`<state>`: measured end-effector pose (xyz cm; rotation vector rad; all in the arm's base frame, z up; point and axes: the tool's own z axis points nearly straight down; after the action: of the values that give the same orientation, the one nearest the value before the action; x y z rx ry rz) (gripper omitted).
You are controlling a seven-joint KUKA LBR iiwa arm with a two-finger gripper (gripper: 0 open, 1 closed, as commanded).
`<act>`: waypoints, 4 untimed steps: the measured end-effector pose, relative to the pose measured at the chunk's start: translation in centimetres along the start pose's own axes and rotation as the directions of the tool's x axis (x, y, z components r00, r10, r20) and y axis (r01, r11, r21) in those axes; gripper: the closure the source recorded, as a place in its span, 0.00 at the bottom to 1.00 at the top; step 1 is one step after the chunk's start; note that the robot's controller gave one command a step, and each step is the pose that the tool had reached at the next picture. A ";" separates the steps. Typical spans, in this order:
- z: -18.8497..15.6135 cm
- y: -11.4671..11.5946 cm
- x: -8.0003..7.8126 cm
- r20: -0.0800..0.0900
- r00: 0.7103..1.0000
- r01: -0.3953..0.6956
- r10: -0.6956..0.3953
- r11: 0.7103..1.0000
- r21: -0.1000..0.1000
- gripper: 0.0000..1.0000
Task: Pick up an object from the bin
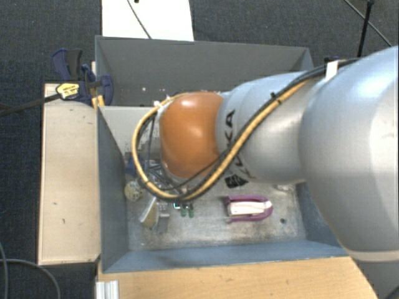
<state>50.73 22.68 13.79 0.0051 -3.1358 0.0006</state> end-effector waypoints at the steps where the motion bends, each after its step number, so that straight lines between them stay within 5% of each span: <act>1: 6.3 1.0 -4.5 0.014 0.951 0.310 -0.310 0.951 0.000 0.00; 2: 5.8 1.1 -4.8 0.023 0.953 0.303 -0.303 0.953 -0.001 1.00; 3: 6.1 -0.3 -6.8 0.012 0.980 0.200 -0.200 0.980 -0.006 1.00; 4: -9.1 -0.6 -5.1 0.018 0.971 0.236 -0.236 0.972 -0.001 1.00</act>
Offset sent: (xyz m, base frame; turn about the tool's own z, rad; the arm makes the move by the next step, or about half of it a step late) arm 0.0418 0.0097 -0.0659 -0.3165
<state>55.92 22.14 22.87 0.3806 -3.1307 -0.0052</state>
